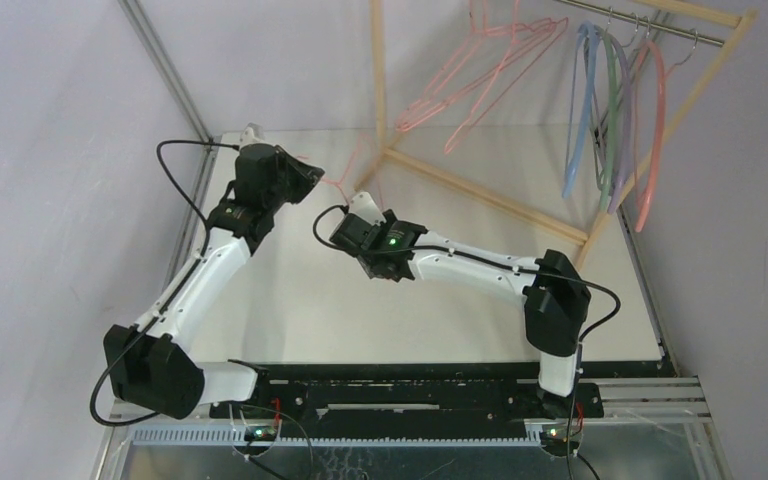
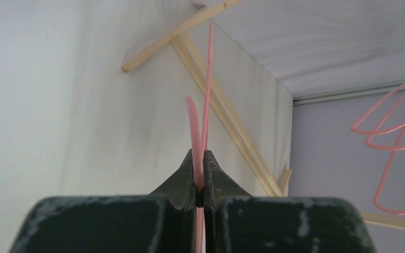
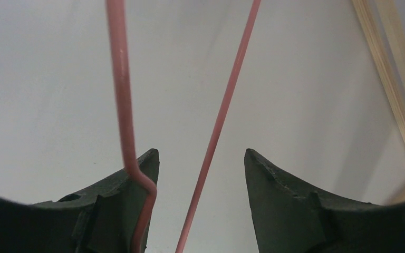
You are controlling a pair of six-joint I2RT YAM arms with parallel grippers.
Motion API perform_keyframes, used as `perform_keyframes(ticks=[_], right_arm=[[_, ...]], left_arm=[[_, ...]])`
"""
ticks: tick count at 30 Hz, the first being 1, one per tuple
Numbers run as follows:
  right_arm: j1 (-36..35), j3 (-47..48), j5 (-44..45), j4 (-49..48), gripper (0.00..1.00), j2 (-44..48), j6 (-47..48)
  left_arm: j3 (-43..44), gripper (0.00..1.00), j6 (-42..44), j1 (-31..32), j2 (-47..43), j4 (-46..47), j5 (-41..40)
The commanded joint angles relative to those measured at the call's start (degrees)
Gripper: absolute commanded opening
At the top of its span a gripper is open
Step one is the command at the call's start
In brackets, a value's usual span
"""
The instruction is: Organize the hangers
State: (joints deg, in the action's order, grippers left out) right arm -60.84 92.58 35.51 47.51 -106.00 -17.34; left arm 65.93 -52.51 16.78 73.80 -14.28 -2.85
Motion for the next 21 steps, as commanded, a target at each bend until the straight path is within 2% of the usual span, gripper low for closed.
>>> perform_keyframes(ticks=[1, 2, 7, 9, 12, 13, 15, 16, 17, 19, 21], right_arm=[[1.48, -1.08, 0.66, -1.90, 0.67, 0.22, -1.58], [1.67, -1.28, 0.39, -2.05, 0.63, 0.26, -1.56], [3.50, -1.66, -3.30, -2.98, 0.30, 0.49, -0.70], [3.97, -1.90, -4.00, -3.46, 0.03, 0.77, 0.07], [4.31, -2.87, -4.95, -4.70, 0.00, 1.81, 0.74], [4.35, -3.41, -4.94, -5.25, 0.00, 2.48, 0.63], [4.41, -4.66, -4.83, -6.84, 0.00, 4.03, 0.53], [4.45, -5.29, -4.51, -7.50, 0.00, 4.77, 0.62], [4.47, -6.02, -4.12, -8.26, 0.00, 5.51, 0.76], [4.41, -6.97, -3.18, -9.45, 0.00, 6.54, 1.13], [4.39, -7.64, -2.36, -10.34, 0.00, 7.29, 1.05]], left_arm=[[4.74, 0.00, 0.78, 0.22, -3.06, 0.42, 0.12], [4.88, 0.00, 0.73, 0.27, -3.16, 0.36, 0.25], [4.54, 0.00, 0.18, 0.30, -4.41, 0.29, 0.65], [4.18, 0.00, 0.22, 0.31, -4.79, 0.33, 0.59], [2.85, 0.00, 0.35, 0.33, -5.49, 0.89, 0.97], [2.07, 0.06, 0.31, 0.36, -5.79, 2.18, 1.57], [0.49, 0.29, 0.78, 0.31, -6.30, 3.93, 3.19], [-0.21, 0.32, 1.15, 0.35, -6.49, 4.61, 4.07], [-0.98, 0.29, 1.32, 0.36, -6.84, 5.11, 4.73], [-3.10, 0.15, 1.19, 0.31, -7.73, 5.69, 4.53], [-4.33, 0.08, 0.98, 0.33, -8.77, 6.29, 3.59]])
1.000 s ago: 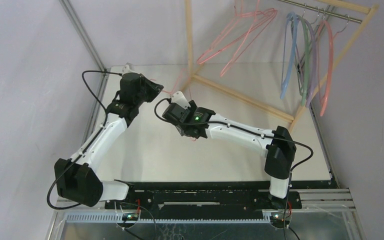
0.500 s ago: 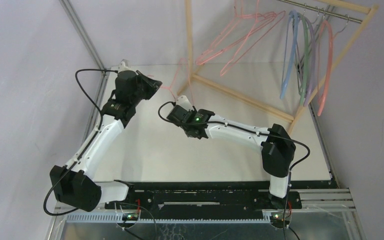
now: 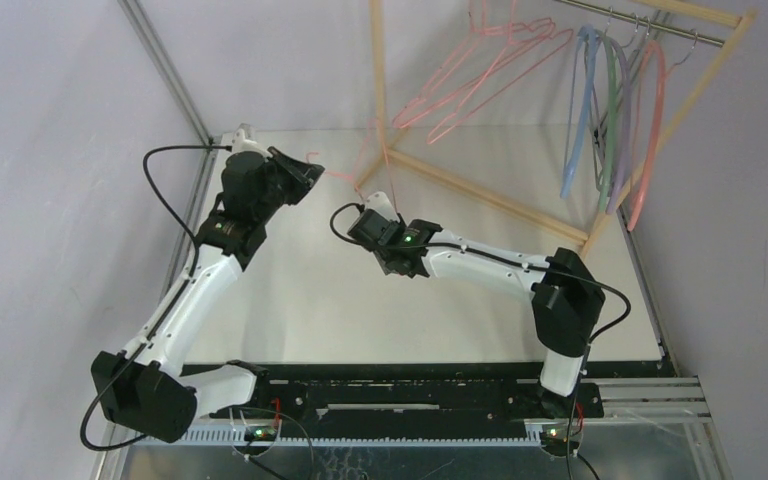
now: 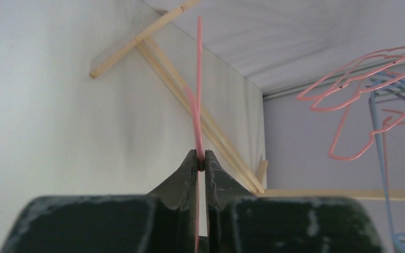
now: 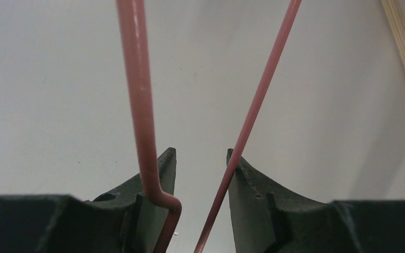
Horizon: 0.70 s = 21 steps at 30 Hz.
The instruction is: Organize the hangers
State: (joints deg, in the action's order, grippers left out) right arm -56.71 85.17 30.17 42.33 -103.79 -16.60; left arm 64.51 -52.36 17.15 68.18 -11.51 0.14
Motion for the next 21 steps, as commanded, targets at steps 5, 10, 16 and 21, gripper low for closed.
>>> perform_keyframes(ticks=[5, 10, 16, 21], right_arm=[[-0.33, -0.44, 2.74, -5.61, 0.00, 5.16, 0.68], [0.50, -0.06, -0.16, -5.52, 0.00, 5.30, 0.10], [2.28, -0.13, -2.99, -5.89, 0.00, 5.29, 0.40], [0.35, 1.36, -1.41, -5.62, 0.00, 4.29, 1.75]], left_arm=[[-0.97, 0.07, 2.01, -0.09, -2.53, 2.74, 0.72], [-0.76, 0.09, 2.74, -0.01, -3.24, 2.06, 0.20], [-2.46, 0.11, 4.19, -0.10, -5.91, 3.15, -1.27], [-2.39, 0.00, 3.69, -0.10, -4.87, 3.14, -0.85]])
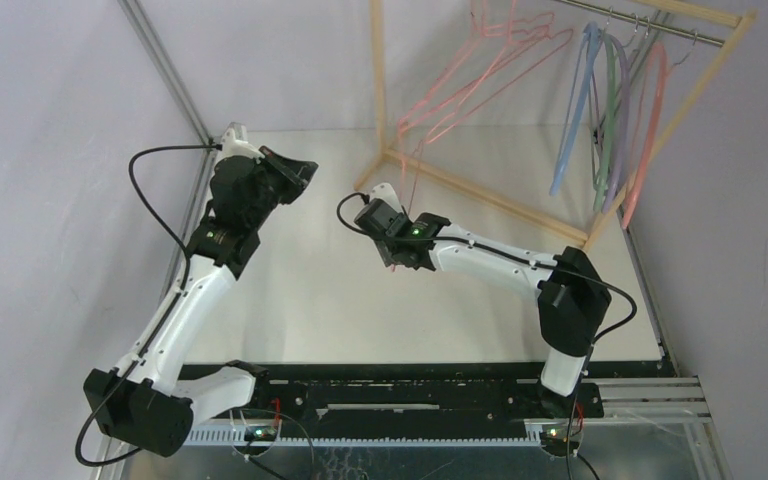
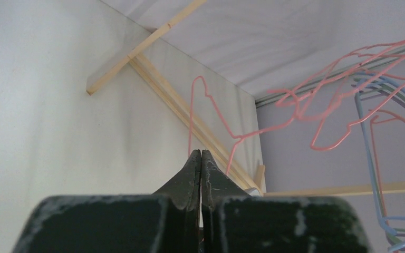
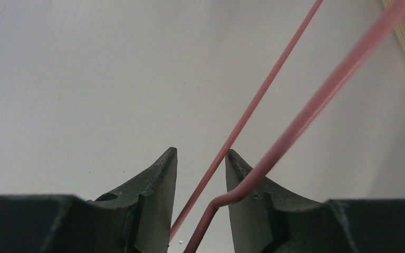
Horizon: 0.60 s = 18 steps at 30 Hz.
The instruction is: Organize the hangers
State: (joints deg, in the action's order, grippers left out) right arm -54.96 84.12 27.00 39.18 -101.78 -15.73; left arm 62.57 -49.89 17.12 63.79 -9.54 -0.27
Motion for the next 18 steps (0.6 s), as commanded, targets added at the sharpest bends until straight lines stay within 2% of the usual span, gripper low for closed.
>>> perform_keyframes(ticks=[1, 5, 12, 18], right_arm=[[-2.13, 3.04, 3.12, -2.02, 0.00, 1.94, 1.17], [-4.05, 4.17, 7.07, -2.27, 0.00, 1.41, 2.62], [-3.25, 3.42, 1.75, -2.98, 0.00, 1.96, 1.91], [-4.42, 0.94, 2.06, -5.20, 0.00, 3.49, 3.67]], left_arm=[[-0.43, 0.00, 0.98, -0.07, -0.13, 1.17, -0.38], [-0.25, 0.00, 0.41, -0.11, 0.82, 1.22, 0.07], [-1.99, 0.00, 1.01, -0.08, 0.71, 0.14, -0.33], [-5.08, 0.00, 0.41, -0.12, 2.02, 2.68, 2.06]])
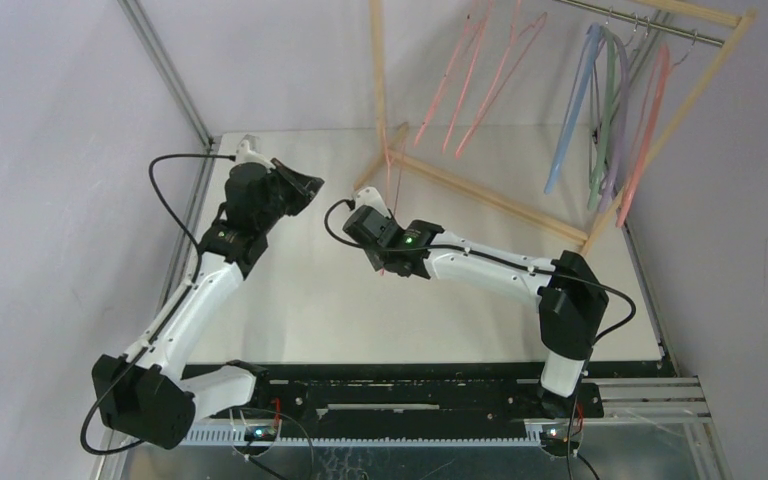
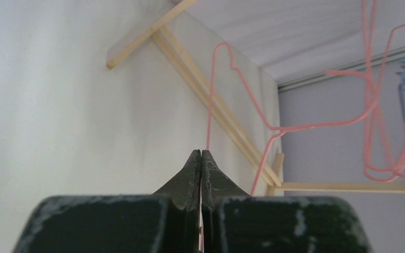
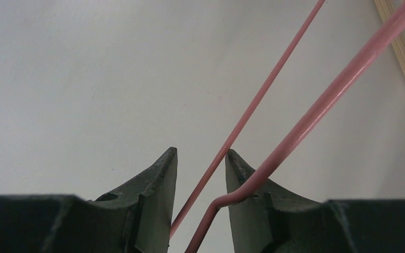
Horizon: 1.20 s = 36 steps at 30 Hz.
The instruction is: Organize the hangers
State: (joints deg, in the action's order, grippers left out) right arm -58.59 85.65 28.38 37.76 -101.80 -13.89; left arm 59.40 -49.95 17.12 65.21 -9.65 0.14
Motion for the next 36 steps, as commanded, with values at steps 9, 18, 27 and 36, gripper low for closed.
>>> perform_keyframes(ticks=[9, 18, 27, 36], right_arm=[[-0.69, 4.80, 1.15, -3.47, 0.00, 3.37, 5.24], [1.87, 20.29, 8.18, -0.98, 0.00, -0.85, 8.53], [10.13, 30.78, 11.25, 0.28, 0.00, -5.83, 10.20], [16.30, 40.45, 7.82, -0.75, 0.00, -10.44, 15.09]], left_arm=[[-2.32, 0.00, 1.17, -0.10, 2.28, 2.81, 2.51], [-0.86, 0.00, 1.35, -0.10, 3.85, 3.17, 3.67], [-1.90, 0.00, 1.61, -0.12, 3.00, 2.28, 4.34], [-1.57, 0.00, 2.31, -0.09, 3.57, 1.74, 4.99]])
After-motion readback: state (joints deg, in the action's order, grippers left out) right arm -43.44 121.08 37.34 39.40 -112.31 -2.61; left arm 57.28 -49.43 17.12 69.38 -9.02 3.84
